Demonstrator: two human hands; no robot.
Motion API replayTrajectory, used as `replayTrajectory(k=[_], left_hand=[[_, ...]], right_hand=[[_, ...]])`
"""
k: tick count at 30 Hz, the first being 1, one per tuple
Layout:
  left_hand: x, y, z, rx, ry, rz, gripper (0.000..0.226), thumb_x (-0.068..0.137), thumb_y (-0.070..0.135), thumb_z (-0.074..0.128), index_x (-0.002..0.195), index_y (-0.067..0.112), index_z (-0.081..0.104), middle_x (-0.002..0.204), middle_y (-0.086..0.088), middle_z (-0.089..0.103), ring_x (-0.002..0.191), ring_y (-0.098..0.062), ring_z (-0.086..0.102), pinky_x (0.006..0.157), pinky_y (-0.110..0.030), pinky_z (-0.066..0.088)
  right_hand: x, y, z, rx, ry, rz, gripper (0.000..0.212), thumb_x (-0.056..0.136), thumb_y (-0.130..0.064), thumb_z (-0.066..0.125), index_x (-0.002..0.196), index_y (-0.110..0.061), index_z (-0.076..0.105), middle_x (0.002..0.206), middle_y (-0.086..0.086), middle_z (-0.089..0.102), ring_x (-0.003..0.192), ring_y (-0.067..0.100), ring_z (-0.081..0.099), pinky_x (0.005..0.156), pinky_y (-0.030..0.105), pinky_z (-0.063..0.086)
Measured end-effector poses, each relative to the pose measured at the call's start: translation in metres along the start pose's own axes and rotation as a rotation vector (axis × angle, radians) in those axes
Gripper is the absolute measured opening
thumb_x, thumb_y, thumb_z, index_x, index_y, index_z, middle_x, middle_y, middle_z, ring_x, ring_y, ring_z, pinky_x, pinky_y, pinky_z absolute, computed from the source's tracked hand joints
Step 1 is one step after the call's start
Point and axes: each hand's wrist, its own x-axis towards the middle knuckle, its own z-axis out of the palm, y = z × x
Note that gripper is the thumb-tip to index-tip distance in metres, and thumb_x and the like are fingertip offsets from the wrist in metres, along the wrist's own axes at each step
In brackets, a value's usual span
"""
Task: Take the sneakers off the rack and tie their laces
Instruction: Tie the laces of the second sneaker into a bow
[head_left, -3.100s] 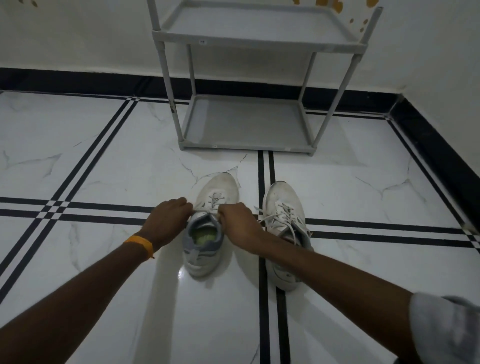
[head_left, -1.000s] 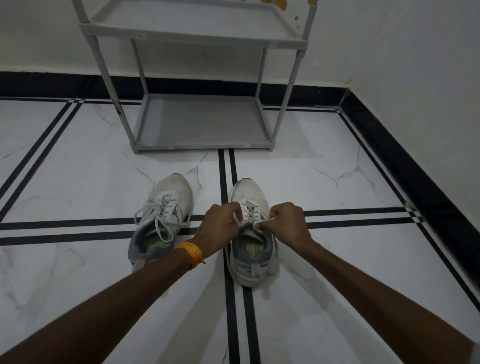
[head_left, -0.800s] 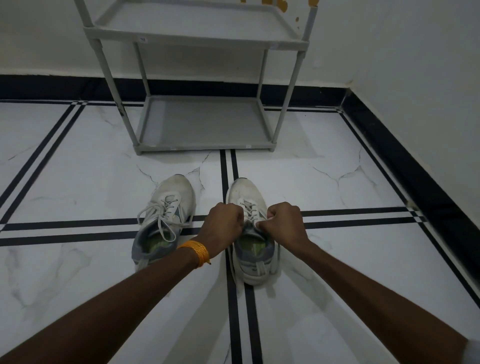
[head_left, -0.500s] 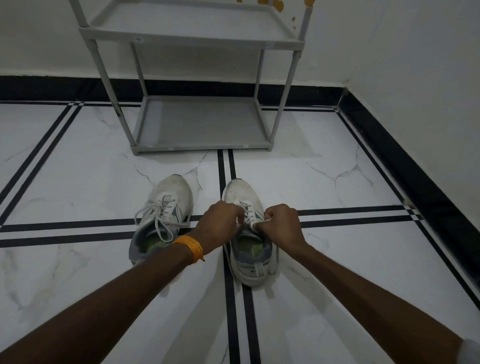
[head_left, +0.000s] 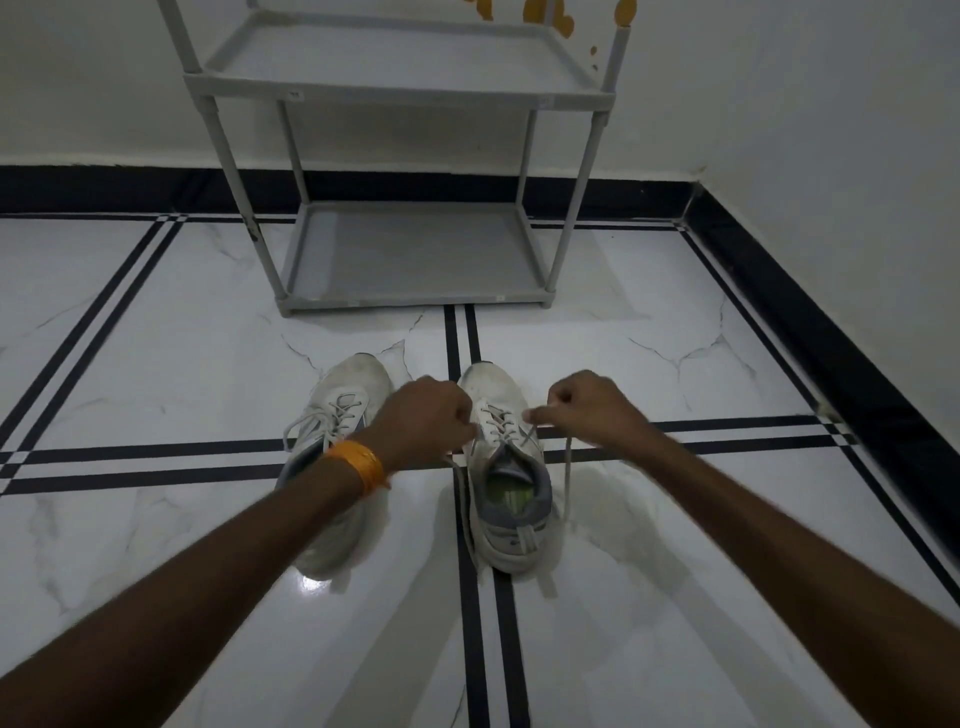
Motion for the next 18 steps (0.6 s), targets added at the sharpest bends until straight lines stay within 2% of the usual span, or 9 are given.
replayTrajectory(k=[3,5,7,9,11,13,15,16,18], left_hand=[[0.005,0.018,-0.047,-0.221,-0.177,0.095,0.034,0.089,0.037,0.065,0.064,0.016,0.057,0.063,0.003,0.055,0.057,-0.011,0.047,0.06,-0.027,0.038],[0.005,0.035,-0.075,-0.361,-0.19,0.214,0.031,0.087,0.035,0.068,0.064,0.019,0.055,0.071,0.002,0.057,0.067,-0.012,0.052,0.064,-0.029,0.04],[0.006,0.051,-0.089,-0.403,-0.198,0.335,0.022,0.088,0.035,0.067,0.07,0.026,0.061,0.084,0.004,0.066,0.077,-0.011,0.061,0.069,-0.026,0.046],[0.011,0.062,-0.094,-0.272,-0.218,0.413,0.01,0.091,0.038,0.063,0.086,0.03,0.067,0.102,0.003,0.069,0.087,-0.015,0.067,0.076,-0.028,0.051],[0.017,0.067,-0.094,0.104,-0.14,0.452,0.027,0.094,0.042,0.056,0.107,0.02,0.066,0.107,0.002,0.067,0.087,-0.015,0.064,0.073,-0.027,0.047],[0.023,0.068,-0.095,0.482,-0.018,0.445,0.032,0.097,0.042,0.049,0.108,0.015,0.063,0.103,-0.001,0.066,0.081,-0.014,0.055,0.068,-0.028,0.04],[0.028,0.068,-0.1,0.57,0.081,0.37,0.032,0.098,0.04,0.048,0.103,0.014,0.064,0.098,-0.004,0.067,0.076,-0.016,0.052,0.065,-0.029,0.038],[0.03,0.068,-0.106,0.479,0.092,0.316,0.03,0.097,0.04,0.05,0.098,0.014,0.065,0.094,-0.005,0.067,0.076,-0.017,0.054,0.065,-0.029,0.039],[0.034,0.064,-0.116,-0.007,0.012,0.203,0.024,0.095,0.035,0.055,0.082,0.016,0.061,0.08,-0.002,0.063,0.072,-0.016,0.057,0.061,-0.026,0.041]], right_hand=[[0.003,-0.039,-0.038,-0.023,-0.096,-0.035,0.034,0.082,-0.039,0.073,0.066,-0.011,0.061,0.063,0.0,0.055,0.054,0.013,0.044,0.05,0.024,0.034],[0.005,-0.064,-0.059,-0.046,-0.101,-0.082,0.03,0.085,-0.037,0.069,0.077,-0.008,0.067,0.074,0.004,0.061,0.057,0.013,0.046,0.049,0.024,0.035],[0.007,-0.086,-0.075,-0.073,-0.071,-0.128,0.026,0.087,-0.031,0.067,0.082,-0.005,0.069,0.075,0.007,0.061,0.055,0.013,0.044,0.047,0.024,0.034],[0.006,-0.105,-0.09,-0.075,-0.055,-0.18,0.025,0.087,-0.031,0.068,0.075,-0.009,0.067,0.068,0.004,0.058,0.05,0.011,0.041,0.045,0.023,0.033],[0.006,-0.12,-0.1,-0.01,-0.049,-0.227,0.029,0.086,-0.033,0.069,0.066,-0.013,0.062,0.06,0.0,0.054,0.046,0.01,0.039,0.044,0.022,0.033],[0.006,-0.13,-0.102,0.023,-0.012,-0.286,0.03,0.085,-0.035,0.07,0.064,-0.015,0.062,0.06,-0.001,0.055,0.047,0.009,0.042,0.045,0.022,0.035],[0.007,-0.133,-0.099,0.104,0.029,-0.34,0.024,0.087,-0.033,0.068,0.071,-0.016,0.067,0.068,-0.002,0.062,0.048,0.005,0.048,0.047,0.02,0.039],[0.008,-0.132,-0.098,0.185,0.035,-0.342,0.018,0.089,-0.03,0.066,0.08,-0.016,0.071,0.074,-0.002,0.065,0.05,0.004,0.051,0.049,0.02,0.042],[0.01,-0.122,-0.094,0.319,0.046,-0.303,0.017,0.091,-0.017,0.059,0.104,-0.015,0.07,0.088,0.003,0.067,0.061,0.008,0.058,0.055,0.022,0.049]])
